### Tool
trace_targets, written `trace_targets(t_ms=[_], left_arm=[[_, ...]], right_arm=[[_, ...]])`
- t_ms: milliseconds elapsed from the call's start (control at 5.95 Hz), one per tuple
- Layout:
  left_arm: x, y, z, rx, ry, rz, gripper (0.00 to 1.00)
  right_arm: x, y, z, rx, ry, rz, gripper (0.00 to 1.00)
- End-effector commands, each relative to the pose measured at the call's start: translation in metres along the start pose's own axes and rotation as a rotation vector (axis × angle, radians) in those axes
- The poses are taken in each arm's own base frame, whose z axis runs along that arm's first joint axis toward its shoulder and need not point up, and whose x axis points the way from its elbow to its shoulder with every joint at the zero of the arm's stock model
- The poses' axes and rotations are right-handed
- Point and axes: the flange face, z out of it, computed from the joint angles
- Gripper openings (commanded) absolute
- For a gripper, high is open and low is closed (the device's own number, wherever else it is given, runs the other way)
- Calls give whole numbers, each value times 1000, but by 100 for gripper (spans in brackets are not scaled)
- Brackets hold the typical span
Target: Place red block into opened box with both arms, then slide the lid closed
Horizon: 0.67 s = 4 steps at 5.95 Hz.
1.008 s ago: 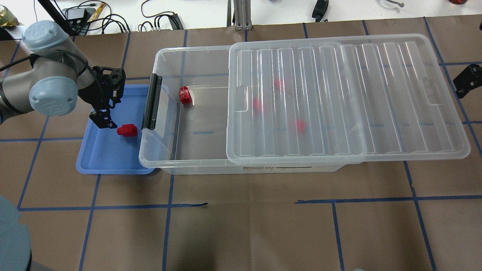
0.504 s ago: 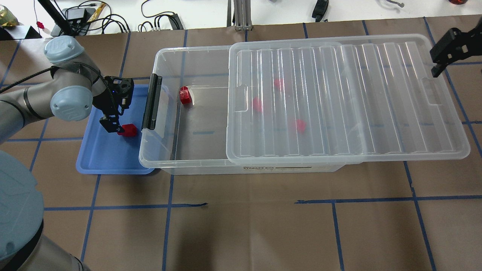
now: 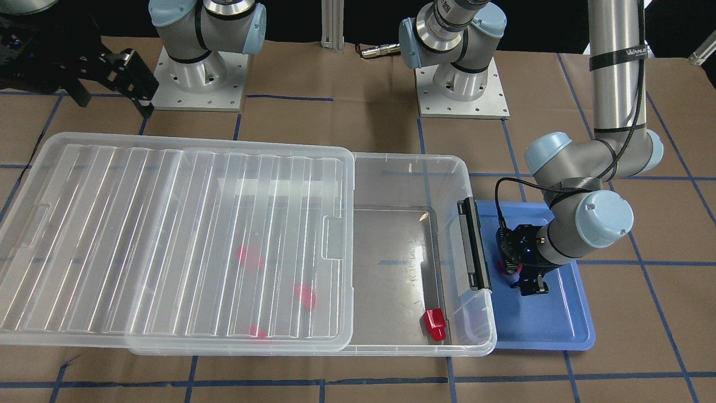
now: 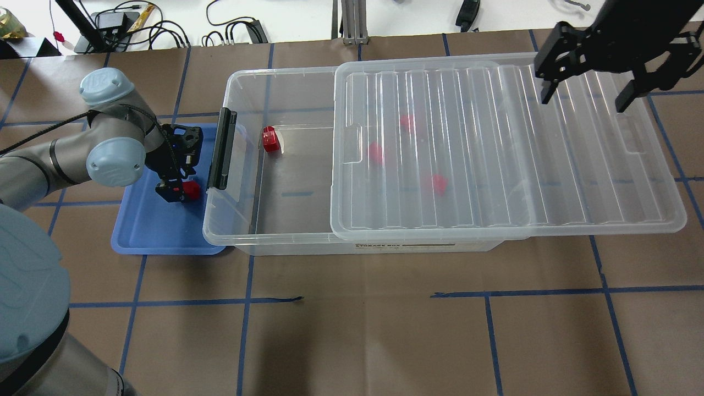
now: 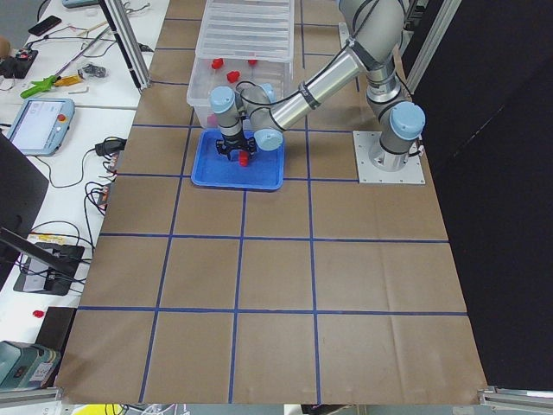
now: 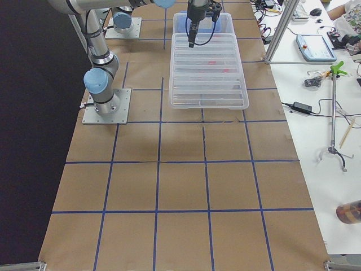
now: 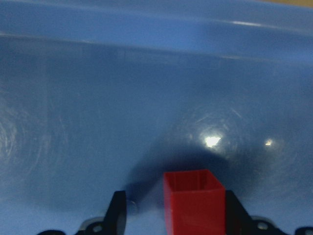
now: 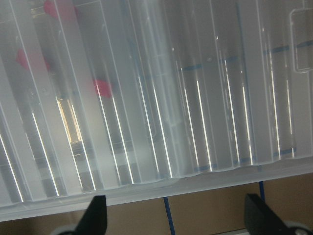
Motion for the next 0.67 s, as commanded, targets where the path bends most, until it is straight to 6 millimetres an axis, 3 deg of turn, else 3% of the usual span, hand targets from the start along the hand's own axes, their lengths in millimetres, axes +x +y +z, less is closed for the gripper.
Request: trace_targets(t_ms=[0, 168, 504], left_arm=[[3, -1, -10, -12, -22, -2, 5], [5, -2, -25, -19, -39, -3, 1], [21, -13, -98, -38, -52, -14, 1]], right_arm=[[-39, 17, 3, -5, 6, -9, 100], [-42, 12, 10, -17, 9, -14, 100], [-47, 0, 22, -25, 16, -31, 100]])
